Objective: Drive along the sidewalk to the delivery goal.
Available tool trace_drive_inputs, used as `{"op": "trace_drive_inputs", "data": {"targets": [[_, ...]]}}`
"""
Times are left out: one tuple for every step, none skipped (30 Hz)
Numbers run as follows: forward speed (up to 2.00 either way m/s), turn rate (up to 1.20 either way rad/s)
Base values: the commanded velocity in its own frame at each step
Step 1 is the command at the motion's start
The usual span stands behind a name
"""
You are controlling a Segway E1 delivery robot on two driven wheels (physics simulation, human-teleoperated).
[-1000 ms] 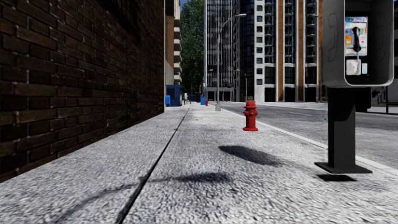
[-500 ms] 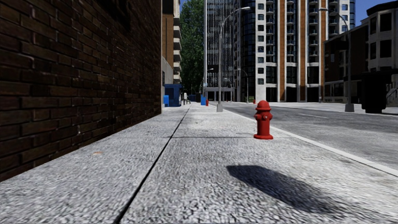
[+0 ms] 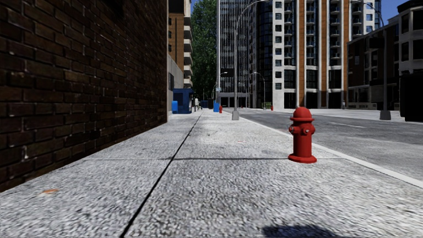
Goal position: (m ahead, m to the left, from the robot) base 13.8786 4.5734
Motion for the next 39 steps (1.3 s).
{"op": "trace_drive_inputs", "data": {"targets": [[2.0, 0.0], [2.0, 0.0], [2.0, 0.0], [2.0, 0.0], [2.0, 0.0], [2.0, 0.0], [2.0, 0.0], [2.0, 0.0], [2.0, 0.0], [2.0, 0.0], [2.0, 0.0], [2.0, 0.0], [2.0, 0.0], [2.0, 0.0], [2.0, 0.0], [2.0, 0.0], [2.0, 0.0], [2.0, 0.0], [2.0, 0.0], [2.0, 0.0], [2.0, 0.0], [2.0, 0.0], [2.0, 0.0], [2.0, 0.0], [2.0, 0.0], [2.0, 0.0], [2.0, 0.0], [2.0, 0.0], [2.0, 0.0], [2.0, 0.0], [2.0, 0.0], [2.0, 0.0], [2.0, 0.0], [2.0, 0.0], [2.0, 0.0], [2.0, 0.0], [2.0, 0.0], [2.0, 0.0], [2.0, 0.0]]}}
